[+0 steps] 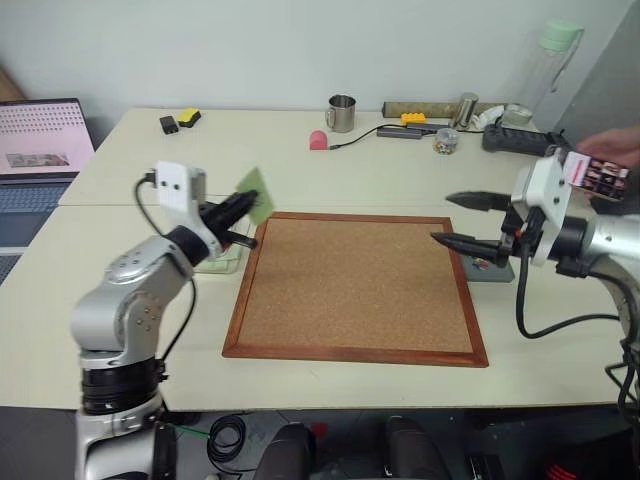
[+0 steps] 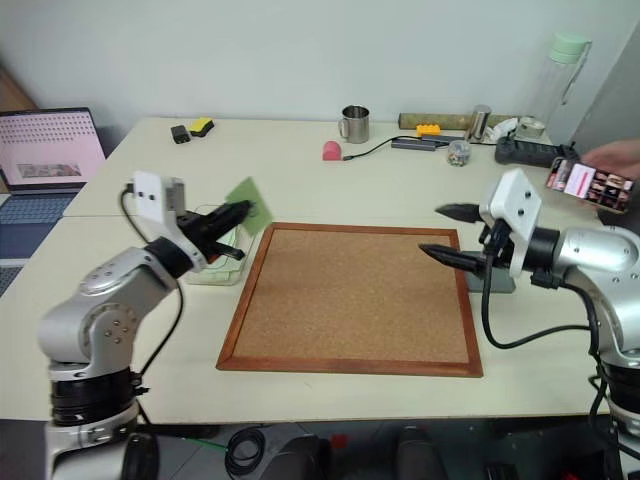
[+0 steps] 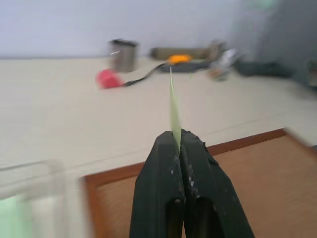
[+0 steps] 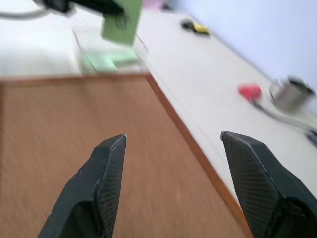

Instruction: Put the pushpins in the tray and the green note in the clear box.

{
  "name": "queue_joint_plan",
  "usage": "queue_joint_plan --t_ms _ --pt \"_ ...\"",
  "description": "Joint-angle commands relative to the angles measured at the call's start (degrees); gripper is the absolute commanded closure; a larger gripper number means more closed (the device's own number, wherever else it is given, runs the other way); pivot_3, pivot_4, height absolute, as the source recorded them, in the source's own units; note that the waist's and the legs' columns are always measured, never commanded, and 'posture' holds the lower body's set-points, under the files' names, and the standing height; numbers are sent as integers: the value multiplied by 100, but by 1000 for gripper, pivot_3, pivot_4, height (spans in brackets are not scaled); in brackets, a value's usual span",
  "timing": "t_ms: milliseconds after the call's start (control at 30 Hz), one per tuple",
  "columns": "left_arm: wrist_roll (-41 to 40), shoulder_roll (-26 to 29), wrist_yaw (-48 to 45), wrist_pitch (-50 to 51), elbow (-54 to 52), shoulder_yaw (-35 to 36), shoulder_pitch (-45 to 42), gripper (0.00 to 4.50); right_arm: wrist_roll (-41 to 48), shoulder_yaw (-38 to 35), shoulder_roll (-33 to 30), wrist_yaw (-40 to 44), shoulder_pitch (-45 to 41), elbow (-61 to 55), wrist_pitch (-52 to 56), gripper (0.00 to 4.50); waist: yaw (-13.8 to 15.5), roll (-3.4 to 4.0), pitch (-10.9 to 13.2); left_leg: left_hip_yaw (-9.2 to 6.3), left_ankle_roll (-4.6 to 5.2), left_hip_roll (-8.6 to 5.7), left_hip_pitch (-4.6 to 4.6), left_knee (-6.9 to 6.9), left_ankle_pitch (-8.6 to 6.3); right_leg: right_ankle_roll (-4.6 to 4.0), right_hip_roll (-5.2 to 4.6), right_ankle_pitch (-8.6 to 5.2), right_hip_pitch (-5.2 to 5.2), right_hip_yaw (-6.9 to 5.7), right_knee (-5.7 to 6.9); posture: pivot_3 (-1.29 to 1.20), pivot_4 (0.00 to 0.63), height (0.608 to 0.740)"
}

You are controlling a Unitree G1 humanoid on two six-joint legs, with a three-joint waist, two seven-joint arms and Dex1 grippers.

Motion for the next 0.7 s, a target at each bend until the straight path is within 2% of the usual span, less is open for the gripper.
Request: queue_joint_plan --t_ms 33,233,267,400,700 --pt "436 279 70 -410 478 53 -217 4500 360 109 46 57 -326 -46 380 1305 65 0 0 -2 0 -1 -1 -2 0 0 -1 0 -1 -3 -2 0 150 740" --pt "849 379 84 -666 930 -145 -250 4500 397 249 30 83 -403 -48 488 1305 152 -1 0 -8 -1 -5 -29 -2 -1 -1 -10 1 -19 -10 -5 0 150 740" --pt "904 369 82 -702 992 -186 -248 4184 414 252 32 70 -384 -78 507 1276 148 -1 0 -7 -2 -5 -41 -2 -1 -2 -10 1 -32 -9 -3 0 150 740" --pt "982 362 -18 -847 1069 -270 -334 3546 481 221 -37 89 -266 -198 603 1276 137 -1 0 -1 -28 -2 -98 0 15 -10 -10 8 -106 -4 18 0 150 740" --pt "1036 428 -213 -810 879 -325 -342 1653 532 117 -136 83 -62 -270 678 1276 129 -1 0 5 -10 -2 -97 1 5 -10 -9 9 -105 -2 18 0 150 740"
